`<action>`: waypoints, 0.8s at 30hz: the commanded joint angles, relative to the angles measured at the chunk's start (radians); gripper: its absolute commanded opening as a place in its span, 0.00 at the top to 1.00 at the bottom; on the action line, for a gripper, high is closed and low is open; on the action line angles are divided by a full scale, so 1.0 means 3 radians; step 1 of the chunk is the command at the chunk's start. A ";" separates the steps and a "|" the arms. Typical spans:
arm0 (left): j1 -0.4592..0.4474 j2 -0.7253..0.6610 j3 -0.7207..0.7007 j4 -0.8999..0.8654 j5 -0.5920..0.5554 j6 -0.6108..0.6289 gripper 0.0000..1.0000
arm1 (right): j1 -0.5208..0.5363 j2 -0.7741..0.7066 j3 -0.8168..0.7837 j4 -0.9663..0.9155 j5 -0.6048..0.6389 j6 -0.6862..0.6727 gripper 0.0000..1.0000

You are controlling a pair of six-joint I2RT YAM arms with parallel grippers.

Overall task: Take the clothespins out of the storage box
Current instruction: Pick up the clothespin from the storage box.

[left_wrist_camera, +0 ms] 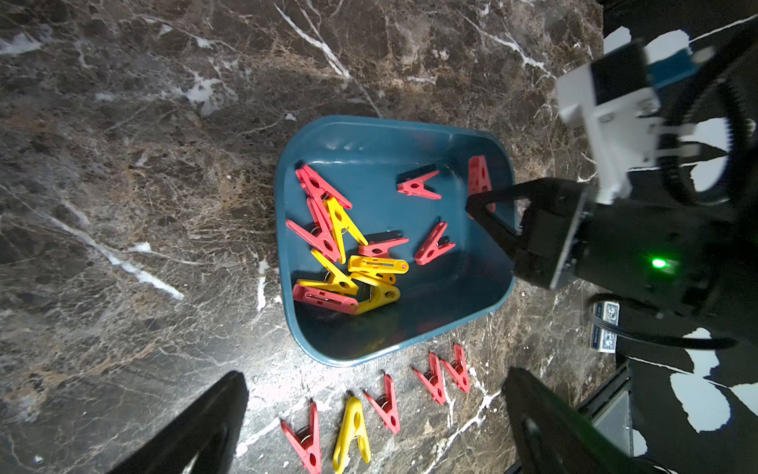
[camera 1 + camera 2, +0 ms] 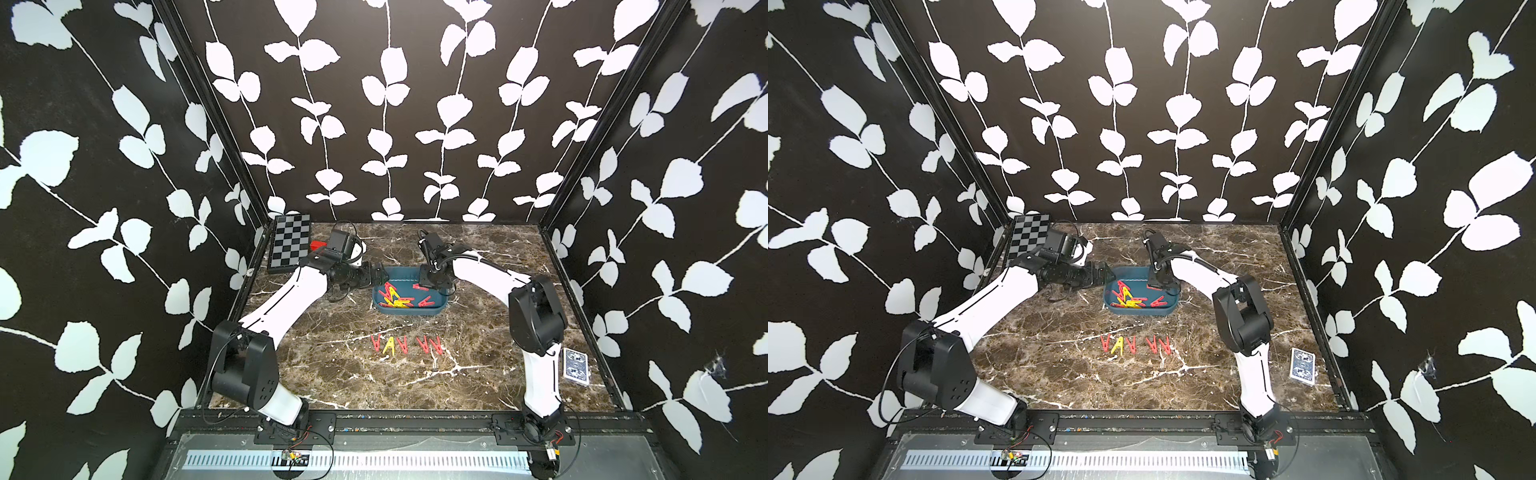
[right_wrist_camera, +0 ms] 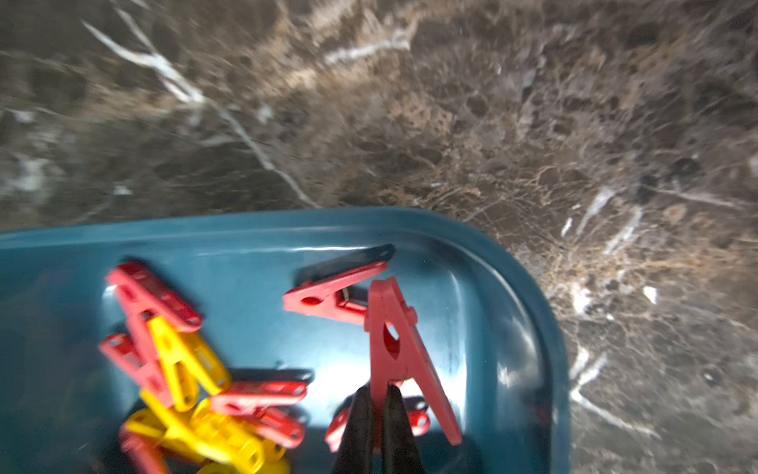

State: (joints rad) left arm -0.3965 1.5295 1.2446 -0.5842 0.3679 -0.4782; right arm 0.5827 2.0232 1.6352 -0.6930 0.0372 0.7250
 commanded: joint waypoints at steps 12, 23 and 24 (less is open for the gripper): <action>-0.0179 -0.0279 -0.0266 0.0077 0.0096 -0.0092 0.01 | 0.0181 -0.0801 -0.0537 -0.0171 0.0033 0.0149 0.98; -0.0577 -0.0390 -0.0365 0.0107 0.0174 -0.0119 0.01 | 0.0400 -0.1504 -0.1514 -0.0140 0.0012 0.0289 0.98; -0.0599 -0.0422 -0.0396 0.0107 0.0188 -0.0119 0.01 | 0.0422 -0.1550 -0.1589 -0.0132 0.0007 0.0306 0.98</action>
State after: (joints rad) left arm -0.5598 1.4532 1.1534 -0.5564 0.4038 -0.5144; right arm 0.6914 1.6081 1.2049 -0.7231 0.0349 0.7788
